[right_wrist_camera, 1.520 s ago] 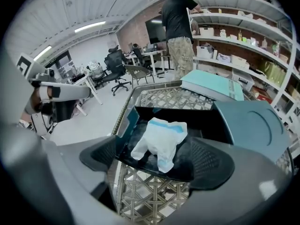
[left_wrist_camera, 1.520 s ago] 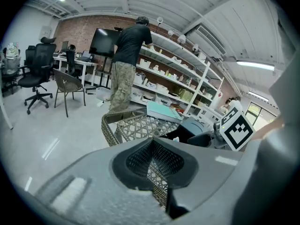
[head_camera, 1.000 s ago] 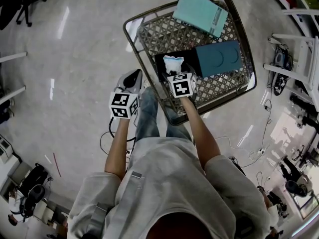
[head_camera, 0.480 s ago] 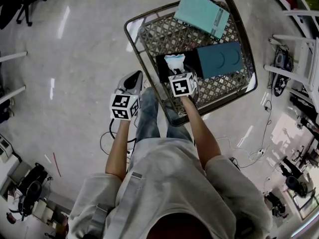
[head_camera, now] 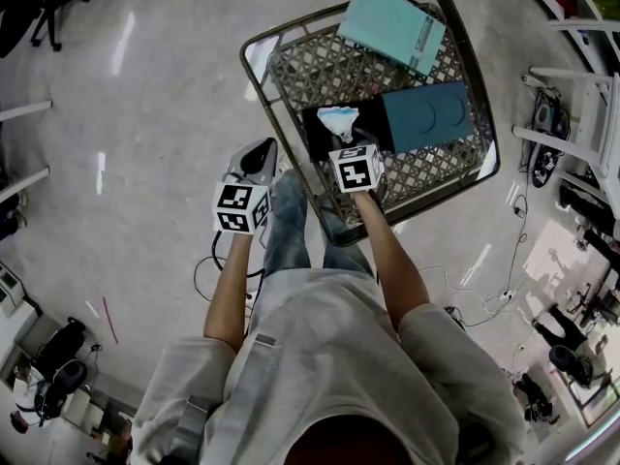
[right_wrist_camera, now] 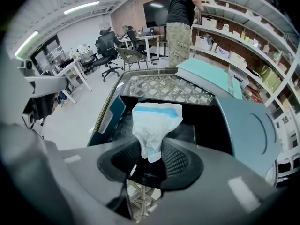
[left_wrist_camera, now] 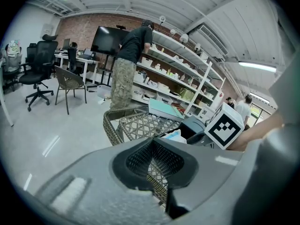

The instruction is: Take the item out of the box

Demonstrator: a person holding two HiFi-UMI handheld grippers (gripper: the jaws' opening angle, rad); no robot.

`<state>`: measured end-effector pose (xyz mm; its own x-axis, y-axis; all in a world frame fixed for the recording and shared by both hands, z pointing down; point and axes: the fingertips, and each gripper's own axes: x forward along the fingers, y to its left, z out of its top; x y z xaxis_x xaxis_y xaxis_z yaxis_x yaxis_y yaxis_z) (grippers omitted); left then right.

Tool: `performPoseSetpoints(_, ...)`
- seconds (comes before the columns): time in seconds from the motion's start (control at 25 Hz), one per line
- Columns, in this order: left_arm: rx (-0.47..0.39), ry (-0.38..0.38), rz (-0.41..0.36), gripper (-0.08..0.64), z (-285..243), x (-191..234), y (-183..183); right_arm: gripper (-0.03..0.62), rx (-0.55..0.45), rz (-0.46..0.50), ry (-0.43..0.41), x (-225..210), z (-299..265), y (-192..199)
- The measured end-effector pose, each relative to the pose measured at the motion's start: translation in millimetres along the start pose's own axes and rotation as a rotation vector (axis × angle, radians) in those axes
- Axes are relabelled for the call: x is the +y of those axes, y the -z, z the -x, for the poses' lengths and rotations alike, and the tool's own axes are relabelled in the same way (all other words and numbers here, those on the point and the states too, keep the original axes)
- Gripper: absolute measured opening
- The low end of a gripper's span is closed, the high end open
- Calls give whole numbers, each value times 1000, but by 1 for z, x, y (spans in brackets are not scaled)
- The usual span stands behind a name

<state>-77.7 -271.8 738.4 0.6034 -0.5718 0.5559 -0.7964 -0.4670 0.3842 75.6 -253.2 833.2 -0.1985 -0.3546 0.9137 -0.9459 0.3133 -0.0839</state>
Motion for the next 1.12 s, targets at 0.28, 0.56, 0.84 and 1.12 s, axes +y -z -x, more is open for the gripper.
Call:
performPoseSetpoints(0.28,-7,5,-5,5,-1,-5,-3,130,-43,-8,-5,-3,7,-5)
performPoseSetpoints(0.56,-23,16,-23,5,3,-16,-11,133,-116,-32,8,-8,31,-11)
performPoseSetpoints(0.84,-49,23,-64,5,8,-28,-31,135,-243,-33,28,-20,70,-24)
performPoseSetpoints(1.12,-87,36,-82,5,15,-50,-51,133,-354,-21,46,-30,115,-30)
